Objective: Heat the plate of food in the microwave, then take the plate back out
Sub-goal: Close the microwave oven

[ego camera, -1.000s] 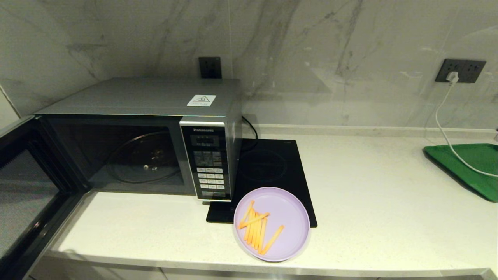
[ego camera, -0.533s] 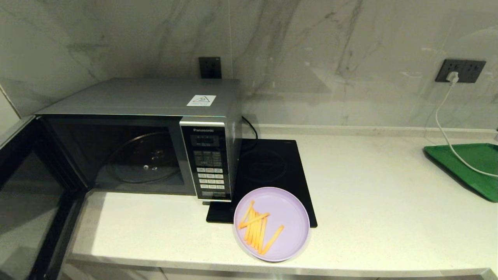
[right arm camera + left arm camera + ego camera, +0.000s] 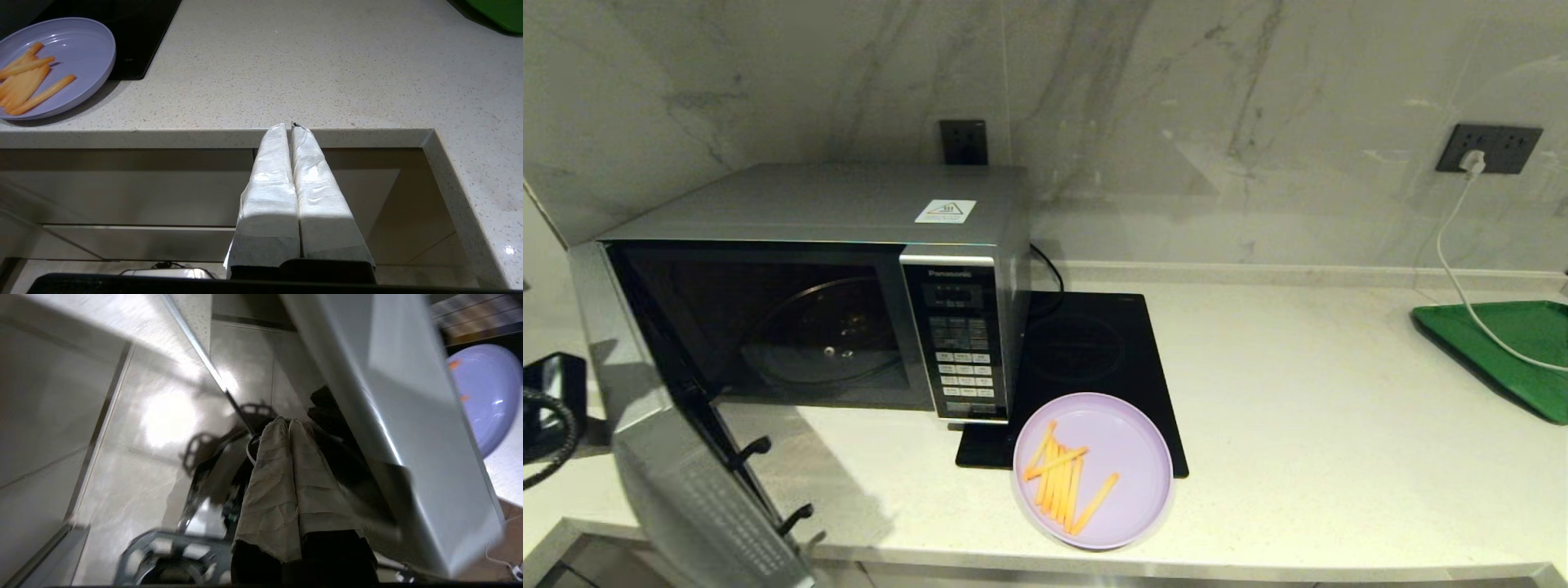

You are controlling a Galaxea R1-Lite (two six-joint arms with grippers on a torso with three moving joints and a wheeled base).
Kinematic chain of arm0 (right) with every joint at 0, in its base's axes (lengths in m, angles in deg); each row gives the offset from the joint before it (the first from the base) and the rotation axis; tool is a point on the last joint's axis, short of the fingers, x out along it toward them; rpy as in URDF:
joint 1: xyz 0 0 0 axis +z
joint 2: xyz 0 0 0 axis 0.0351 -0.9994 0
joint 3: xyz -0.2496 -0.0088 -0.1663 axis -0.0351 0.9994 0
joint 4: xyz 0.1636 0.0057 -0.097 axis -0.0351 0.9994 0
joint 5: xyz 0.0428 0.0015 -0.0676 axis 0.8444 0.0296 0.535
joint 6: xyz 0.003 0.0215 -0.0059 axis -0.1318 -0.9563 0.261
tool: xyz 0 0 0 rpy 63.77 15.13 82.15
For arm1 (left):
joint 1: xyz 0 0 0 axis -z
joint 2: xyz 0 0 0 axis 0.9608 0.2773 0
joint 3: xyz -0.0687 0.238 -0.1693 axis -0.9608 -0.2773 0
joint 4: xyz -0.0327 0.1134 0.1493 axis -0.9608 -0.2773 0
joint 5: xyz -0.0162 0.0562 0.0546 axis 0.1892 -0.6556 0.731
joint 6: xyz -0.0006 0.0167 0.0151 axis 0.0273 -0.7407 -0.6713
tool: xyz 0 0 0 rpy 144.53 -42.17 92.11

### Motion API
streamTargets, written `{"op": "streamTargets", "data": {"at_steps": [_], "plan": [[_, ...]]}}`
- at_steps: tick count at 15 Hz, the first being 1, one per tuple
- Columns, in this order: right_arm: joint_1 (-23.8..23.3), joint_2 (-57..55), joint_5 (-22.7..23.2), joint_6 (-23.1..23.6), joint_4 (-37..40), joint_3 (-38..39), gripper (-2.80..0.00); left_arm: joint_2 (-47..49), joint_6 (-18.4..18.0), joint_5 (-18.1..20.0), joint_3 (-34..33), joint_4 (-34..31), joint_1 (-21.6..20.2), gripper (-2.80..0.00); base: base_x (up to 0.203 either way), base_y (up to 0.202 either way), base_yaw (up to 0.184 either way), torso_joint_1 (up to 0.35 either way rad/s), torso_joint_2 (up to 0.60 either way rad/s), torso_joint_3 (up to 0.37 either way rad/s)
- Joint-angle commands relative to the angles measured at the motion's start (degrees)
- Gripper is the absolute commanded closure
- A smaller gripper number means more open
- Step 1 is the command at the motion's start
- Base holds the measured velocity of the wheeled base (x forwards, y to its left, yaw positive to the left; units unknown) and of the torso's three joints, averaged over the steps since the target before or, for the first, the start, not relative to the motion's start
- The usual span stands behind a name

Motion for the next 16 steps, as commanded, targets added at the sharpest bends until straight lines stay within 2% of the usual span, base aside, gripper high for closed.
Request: {"op": "streamTargets", "data": {"at_steps": [1, 3, 4, 5, 7, 11, 14, 16], "plan": [[-0.01, -0.09, -0.03, -0.03, 0.04, -0.01, 0.00, 4.54, 11.35, -12.03, -0.45, 7.52, 14.04, 0.00, 0.000, 0.000, 0.000, 0.000, 0.00, 0.000], [-0.01, -0.09, -0.03, -0.03, 0.08, -0.01, 0.00, 14.45, 17.12, -25.37, -0.62, 15.79, 19.11, 0.00, 0.000, 0.000, 0.000, 0.000, 0.00, 0.000], [-0.01, 0.00, -0.03, -0.03, 0.03, -0.01, 0.00, 17.41, 18.31, -29.83, -0.20, 19.09, 21.76, 0.00, 0.000, 0.000, 0.000, 0.000, 0.00, 0.000], [0.06, 0.00, -0.03, -0.03, 0.11, -0.01, 0.00, 18.40, 18.05, -31.28, 1.21, 23.63, 23.92, 0.00, 0.000, 0.000, 0.000, 0.000, 0.00, 0.000], [-0.01, -0.09, -0.03, -0.03, 0.03, -0.01, 0.00, 17.72, 14.34, -32.10, 2.00, 29.34, 24.92, 0.00, 0.000, 0.000, 0.000, 0.000, 0.00, 0.000], [-0.01, -0.07, -0.03, -0.03, 0.08, -0.01, 0.00, 16.47, 14.01, -31.62, 0.85, 29.85, 24.86, 0.00, 0.000, 0.000, 0.000, 0.000, 0.00, 0.000], [-0.01, -0.01, -0.03, -0.03, 0.11, -0.01, 0.00, 15.67, 14.24, -28.93, -0.82, 30.59, 24.87, 0.00, 0.000, 0.000, 0.000, 0.000, 0.00, 0.000], [-0.01, -0.09, -0.03, -0.03, 0.11, -0.01, 0.00, 15.33, 14.08, -28.49, -0.71, 31.70, 25.00, 0.00, 0.000, 0.000, 0.000, 0.000, 0.00, 0.000]]}}
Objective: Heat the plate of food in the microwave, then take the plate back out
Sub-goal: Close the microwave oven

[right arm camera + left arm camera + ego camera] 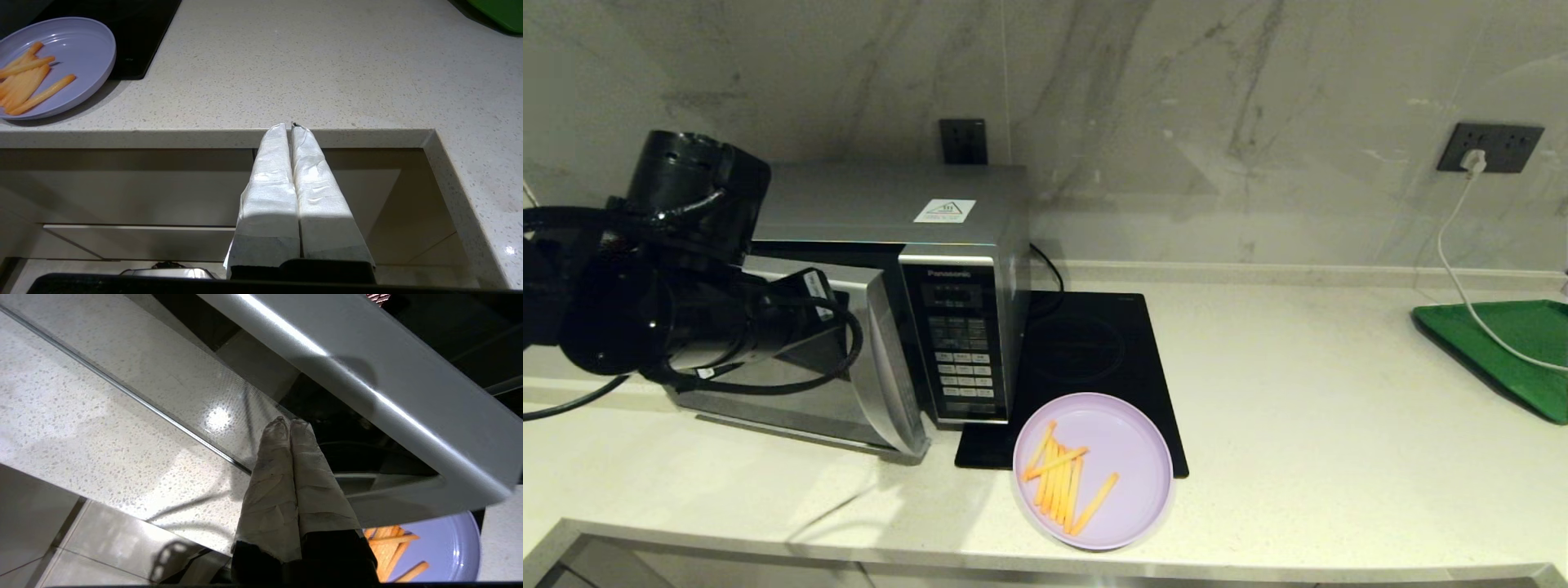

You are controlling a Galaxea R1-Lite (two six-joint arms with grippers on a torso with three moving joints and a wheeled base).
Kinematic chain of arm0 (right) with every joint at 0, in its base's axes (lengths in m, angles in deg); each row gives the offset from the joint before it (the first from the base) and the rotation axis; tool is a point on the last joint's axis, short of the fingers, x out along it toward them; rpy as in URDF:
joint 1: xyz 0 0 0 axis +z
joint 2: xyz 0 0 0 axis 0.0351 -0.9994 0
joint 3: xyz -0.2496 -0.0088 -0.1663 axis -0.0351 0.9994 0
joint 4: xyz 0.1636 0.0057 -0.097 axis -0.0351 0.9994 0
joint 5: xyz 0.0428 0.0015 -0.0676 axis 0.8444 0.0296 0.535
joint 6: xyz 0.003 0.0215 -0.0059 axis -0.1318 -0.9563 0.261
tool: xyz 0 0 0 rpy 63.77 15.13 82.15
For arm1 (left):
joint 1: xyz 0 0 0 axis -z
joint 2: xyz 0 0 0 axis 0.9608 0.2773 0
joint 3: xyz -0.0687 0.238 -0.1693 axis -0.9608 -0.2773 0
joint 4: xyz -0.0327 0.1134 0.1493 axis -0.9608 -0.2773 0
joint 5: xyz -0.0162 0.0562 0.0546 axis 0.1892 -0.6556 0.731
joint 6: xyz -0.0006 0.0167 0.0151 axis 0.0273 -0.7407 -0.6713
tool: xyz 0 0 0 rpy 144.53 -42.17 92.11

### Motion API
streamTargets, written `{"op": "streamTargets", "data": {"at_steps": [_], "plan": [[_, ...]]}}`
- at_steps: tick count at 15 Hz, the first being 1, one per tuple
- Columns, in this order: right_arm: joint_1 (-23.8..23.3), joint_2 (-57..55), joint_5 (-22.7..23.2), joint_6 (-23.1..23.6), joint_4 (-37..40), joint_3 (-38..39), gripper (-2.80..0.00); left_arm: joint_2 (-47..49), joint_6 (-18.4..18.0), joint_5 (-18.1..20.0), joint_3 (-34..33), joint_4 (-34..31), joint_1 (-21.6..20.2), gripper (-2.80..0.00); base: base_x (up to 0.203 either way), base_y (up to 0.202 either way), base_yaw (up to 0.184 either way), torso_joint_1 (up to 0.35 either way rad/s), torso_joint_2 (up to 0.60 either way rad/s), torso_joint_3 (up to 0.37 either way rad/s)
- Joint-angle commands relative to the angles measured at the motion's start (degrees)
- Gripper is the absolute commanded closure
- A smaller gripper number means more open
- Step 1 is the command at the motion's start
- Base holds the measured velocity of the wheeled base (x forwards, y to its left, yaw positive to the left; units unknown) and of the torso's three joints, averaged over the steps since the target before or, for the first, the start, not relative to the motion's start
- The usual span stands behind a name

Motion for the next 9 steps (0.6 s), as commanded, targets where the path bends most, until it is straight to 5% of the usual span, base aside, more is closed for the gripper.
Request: {"op": "streamTargets", "data": {"at_steps": [1, 9], "plan": [[0.01, -0.04, -0.03, -0.02, 0.06, -0.01, 0.00, -0.66, 0.18, -0.08, 0.04, 0.85, 0.53, 0.00, 0.000, 0.000, 0.000, 0.000, 0.00, 0.000], [0.01, -0.08, -0.03, -0.02, 0.09, -0.01, 0.00, 1.28, -3.00, 2.13, 0.60, 7.21, 3.99, 0.00, 0.000, 0.000, 0.000, 0.000, 0.00, 0.000]]}}
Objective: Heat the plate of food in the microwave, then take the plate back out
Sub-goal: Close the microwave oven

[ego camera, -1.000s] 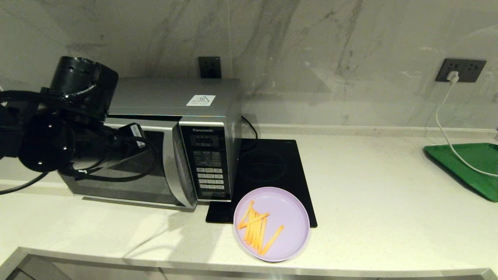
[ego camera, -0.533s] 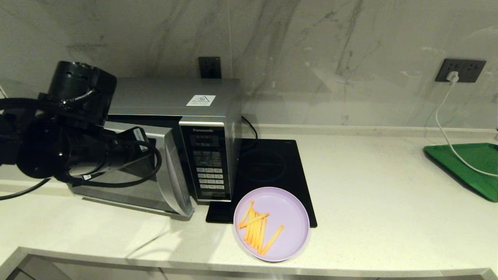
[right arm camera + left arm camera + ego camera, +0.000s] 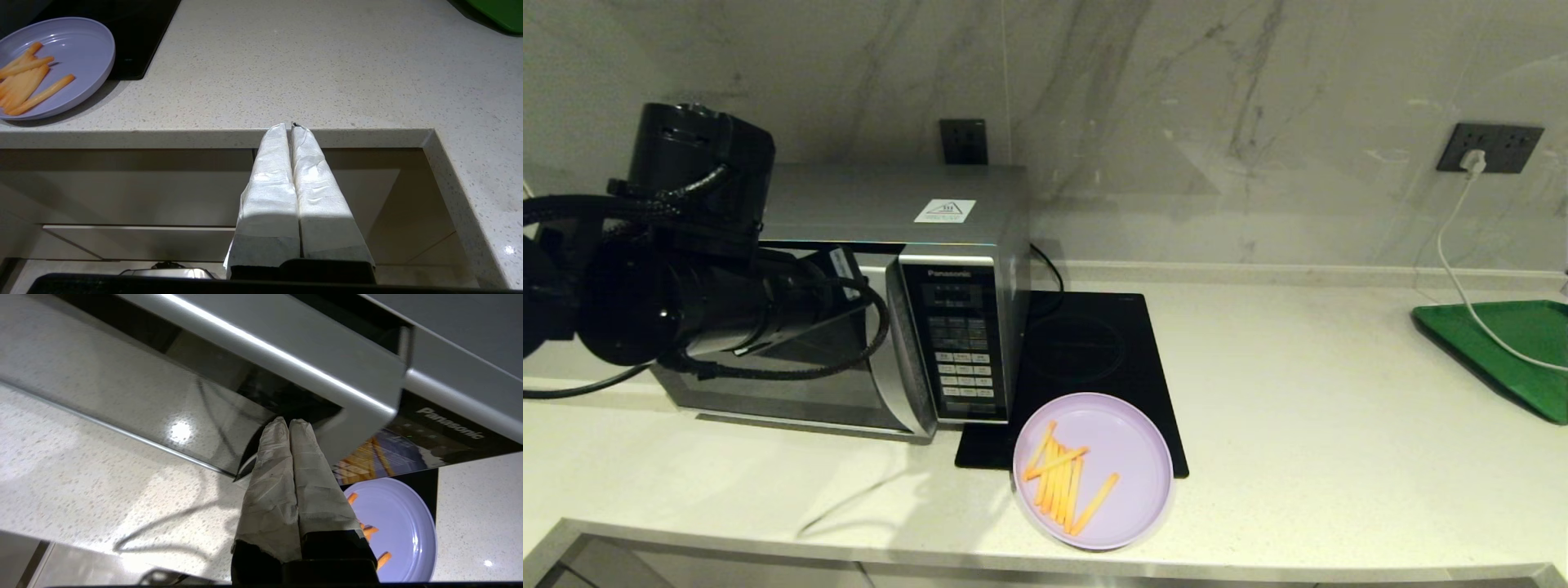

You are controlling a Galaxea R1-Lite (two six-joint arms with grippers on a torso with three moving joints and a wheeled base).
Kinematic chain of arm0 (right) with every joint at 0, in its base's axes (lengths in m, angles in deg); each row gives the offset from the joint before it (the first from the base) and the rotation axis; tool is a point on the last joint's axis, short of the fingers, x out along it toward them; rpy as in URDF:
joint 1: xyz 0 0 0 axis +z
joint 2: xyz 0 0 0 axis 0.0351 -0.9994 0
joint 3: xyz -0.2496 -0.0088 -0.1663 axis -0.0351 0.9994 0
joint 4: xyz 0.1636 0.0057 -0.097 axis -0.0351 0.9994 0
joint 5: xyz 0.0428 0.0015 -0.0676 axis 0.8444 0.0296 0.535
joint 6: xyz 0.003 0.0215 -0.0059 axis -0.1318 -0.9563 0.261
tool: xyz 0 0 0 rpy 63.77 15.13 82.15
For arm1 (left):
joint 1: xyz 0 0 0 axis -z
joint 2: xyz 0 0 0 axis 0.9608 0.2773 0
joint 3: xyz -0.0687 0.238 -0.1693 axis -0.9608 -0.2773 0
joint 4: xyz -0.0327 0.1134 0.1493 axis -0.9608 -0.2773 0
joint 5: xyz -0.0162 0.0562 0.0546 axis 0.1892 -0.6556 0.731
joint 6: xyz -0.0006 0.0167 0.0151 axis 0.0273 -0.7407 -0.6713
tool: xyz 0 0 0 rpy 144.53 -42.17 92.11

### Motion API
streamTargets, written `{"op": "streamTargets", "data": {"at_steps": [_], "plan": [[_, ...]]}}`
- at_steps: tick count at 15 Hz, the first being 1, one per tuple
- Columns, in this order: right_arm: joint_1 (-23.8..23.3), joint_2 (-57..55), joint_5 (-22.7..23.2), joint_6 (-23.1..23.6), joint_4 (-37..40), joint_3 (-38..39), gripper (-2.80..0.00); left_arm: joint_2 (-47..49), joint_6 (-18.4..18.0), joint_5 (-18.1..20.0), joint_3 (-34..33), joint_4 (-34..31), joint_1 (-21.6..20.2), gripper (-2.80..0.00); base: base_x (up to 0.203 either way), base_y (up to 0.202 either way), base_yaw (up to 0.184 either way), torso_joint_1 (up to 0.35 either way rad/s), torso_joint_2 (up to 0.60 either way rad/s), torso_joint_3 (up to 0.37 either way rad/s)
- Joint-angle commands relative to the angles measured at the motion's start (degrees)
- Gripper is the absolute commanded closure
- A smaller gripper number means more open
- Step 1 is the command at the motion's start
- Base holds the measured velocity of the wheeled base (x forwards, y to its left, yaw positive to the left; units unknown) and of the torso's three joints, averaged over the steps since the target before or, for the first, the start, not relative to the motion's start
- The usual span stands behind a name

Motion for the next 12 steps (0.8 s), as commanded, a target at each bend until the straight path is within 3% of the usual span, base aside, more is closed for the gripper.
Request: {"op": "streamTargets", "data": {"at_steps": [1, 9, 12], "plan": [[0.01, 0.00, -0.03, -0.02, 0.11, -0.01, 0.00, 1.51, -0.68, 0.00, 0.10, 1.76, 0.75, 0.00, 0.000, 0.000, 0.000, 0.000, 0.00, 0.000], [0.01, -0.09, -0.03, -0.02, 0.06, -0.01, 0.00, 1.97, -0.80, 0.26, -0.34, 4.54, 1.21, 0.00, 0.000, 0.000, 0.000, 0.000, 0.00, 0.000], [0.01, -0.01, -0.03, -0.02, 0.09, -0.01, 0.00, 1.59, -1.44, 3.95, -1.36, 7.49, 1.30, 0.00, 0.000, 0.000, 0.000, 0.000, 0.00, 0.000]]}}
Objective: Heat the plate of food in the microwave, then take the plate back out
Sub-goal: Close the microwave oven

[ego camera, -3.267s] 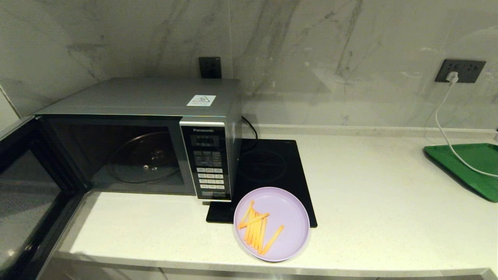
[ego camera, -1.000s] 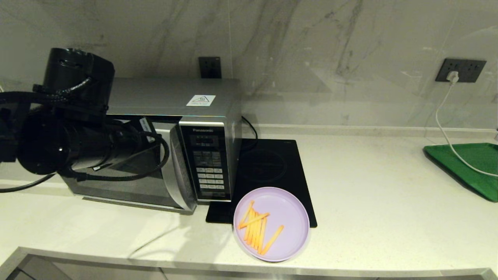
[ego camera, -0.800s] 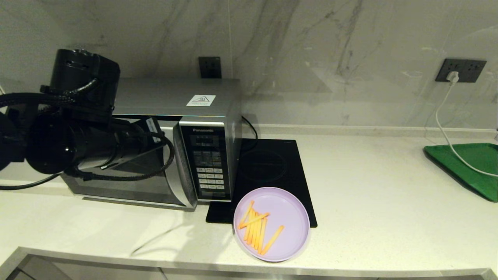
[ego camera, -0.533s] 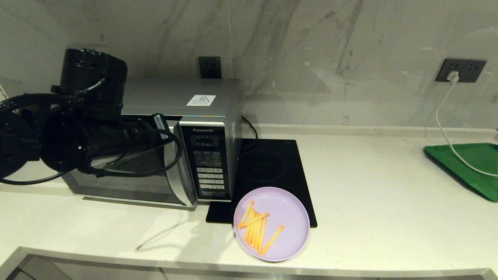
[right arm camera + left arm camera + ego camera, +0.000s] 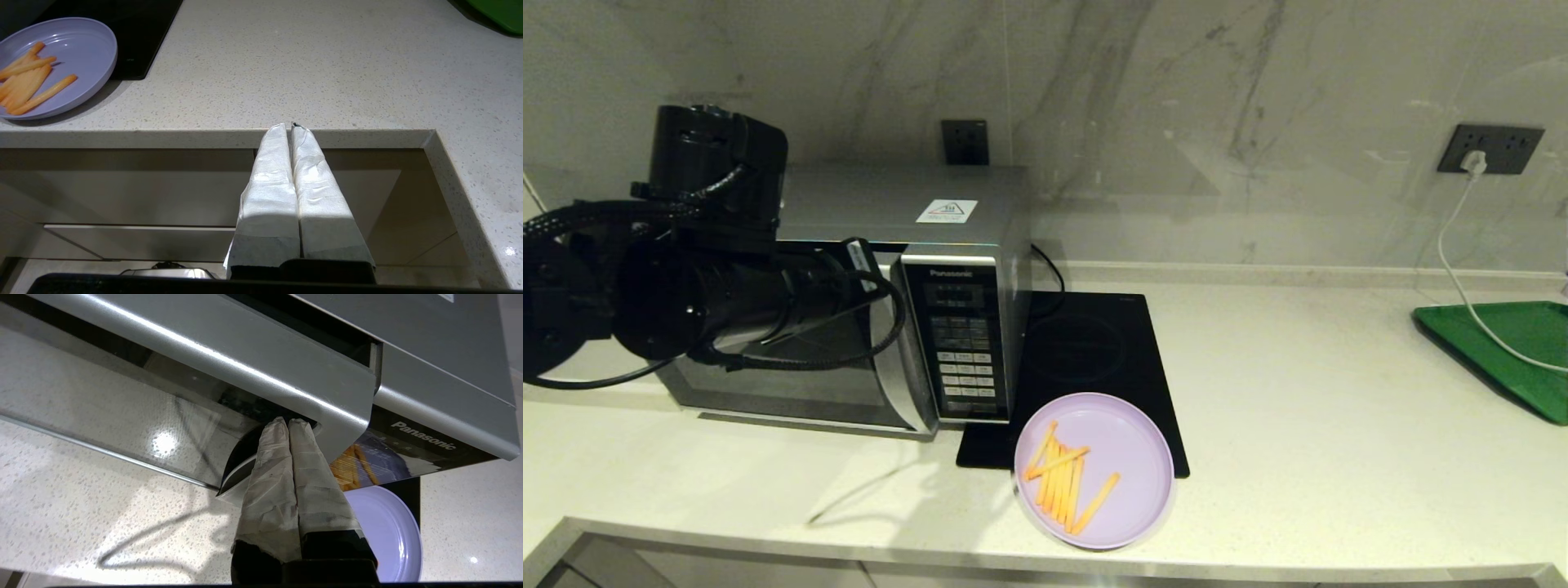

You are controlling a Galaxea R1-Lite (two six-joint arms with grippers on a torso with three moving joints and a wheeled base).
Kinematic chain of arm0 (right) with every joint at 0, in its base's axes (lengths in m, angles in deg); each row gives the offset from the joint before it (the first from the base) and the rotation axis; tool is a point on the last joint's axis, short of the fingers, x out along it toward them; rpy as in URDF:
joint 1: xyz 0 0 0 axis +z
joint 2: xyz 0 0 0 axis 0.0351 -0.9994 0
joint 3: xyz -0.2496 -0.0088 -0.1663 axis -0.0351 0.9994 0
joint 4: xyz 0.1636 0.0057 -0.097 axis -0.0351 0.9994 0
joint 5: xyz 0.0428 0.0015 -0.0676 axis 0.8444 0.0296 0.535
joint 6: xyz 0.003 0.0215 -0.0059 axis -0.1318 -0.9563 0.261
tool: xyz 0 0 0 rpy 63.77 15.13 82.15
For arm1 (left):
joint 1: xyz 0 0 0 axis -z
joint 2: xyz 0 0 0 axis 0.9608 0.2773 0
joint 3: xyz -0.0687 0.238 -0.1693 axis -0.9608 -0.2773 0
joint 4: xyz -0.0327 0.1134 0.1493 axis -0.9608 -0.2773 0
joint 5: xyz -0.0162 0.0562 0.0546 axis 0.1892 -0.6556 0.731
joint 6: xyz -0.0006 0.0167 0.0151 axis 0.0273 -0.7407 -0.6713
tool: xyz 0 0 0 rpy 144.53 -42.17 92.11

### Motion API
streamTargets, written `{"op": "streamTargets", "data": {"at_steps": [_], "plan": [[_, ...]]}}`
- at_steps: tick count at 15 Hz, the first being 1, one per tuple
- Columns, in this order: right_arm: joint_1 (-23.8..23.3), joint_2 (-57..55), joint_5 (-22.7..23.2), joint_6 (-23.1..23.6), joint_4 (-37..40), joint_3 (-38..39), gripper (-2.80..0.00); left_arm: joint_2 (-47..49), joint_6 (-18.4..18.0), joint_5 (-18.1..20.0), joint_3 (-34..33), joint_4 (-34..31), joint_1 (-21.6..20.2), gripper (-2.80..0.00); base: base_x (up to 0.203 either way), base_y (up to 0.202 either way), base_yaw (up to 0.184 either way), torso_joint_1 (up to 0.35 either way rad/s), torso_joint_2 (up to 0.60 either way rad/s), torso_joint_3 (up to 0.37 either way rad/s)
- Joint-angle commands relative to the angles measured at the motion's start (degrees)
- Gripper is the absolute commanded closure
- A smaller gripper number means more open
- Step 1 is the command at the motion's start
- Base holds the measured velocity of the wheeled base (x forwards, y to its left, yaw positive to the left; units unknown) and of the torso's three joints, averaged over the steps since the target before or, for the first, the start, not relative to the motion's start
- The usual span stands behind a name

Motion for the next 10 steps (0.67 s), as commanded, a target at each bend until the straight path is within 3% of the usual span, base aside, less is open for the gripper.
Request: {"op": "streamTargets", "data": {"at_steps": [1, 10], "plan": [[0.01, 0.00, 0.00, -0.02, 0.11, -0.01, 0.00, 0.11, -1.19, 1.04, -0.99, 2.63, 0.10, 0.00, 0.000, 0.000, 0.000, 0.000, 0.00, 0.000], [0.01, 0.00, 0.00, -0.02, 0.05, -0.01, 0.00, 0.25, -1.92, 1.11, -3.46, 4.88, 0.09, 0.00, 0.000, 0.000, 0.000, 0.000, 0.00, 0.000]]}}
